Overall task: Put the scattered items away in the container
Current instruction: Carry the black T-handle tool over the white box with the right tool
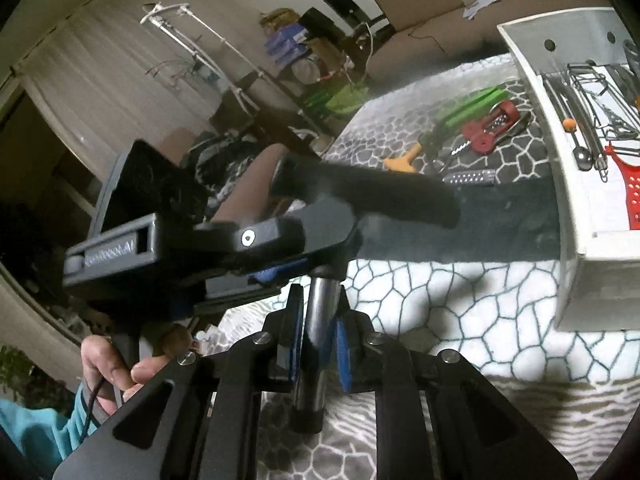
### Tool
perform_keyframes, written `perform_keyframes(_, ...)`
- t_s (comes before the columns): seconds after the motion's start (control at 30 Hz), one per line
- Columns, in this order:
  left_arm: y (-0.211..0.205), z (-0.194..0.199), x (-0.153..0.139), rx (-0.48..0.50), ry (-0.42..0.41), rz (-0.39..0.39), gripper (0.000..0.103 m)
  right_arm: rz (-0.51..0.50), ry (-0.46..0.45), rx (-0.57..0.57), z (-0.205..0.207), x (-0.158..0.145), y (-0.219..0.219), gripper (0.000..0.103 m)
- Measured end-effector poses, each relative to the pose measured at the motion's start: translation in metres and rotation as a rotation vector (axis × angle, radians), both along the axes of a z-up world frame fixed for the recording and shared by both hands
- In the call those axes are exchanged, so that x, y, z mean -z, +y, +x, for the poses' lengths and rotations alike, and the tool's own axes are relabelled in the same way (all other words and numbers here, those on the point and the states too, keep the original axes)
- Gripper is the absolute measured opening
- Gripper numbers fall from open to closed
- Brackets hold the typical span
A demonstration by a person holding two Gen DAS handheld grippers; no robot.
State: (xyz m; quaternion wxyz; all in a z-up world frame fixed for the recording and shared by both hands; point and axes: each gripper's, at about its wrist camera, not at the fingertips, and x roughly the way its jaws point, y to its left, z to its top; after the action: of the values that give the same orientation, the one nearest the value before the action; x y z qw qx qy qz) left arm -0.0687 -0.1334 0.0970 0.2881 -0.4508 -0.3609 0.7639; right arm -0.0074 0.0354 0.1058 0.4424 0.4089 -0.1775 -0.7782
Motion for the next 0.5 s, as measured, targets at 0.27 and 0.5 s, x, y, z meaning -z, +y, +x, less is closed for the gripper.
perform_keyframes(0.27,0.095,-0.045,-0.061,0.147,0.034,-0.064,0.018,0.071,0.079,0.114,-0.020,-0.057,0.082,0.014)
perform_keyframes(0.5,0.199,-0.098,-0.061,0.247,-0.017,0.013,0.018,0.261,0.095,0.209,-0.054,-0.079,0.178,0.014)
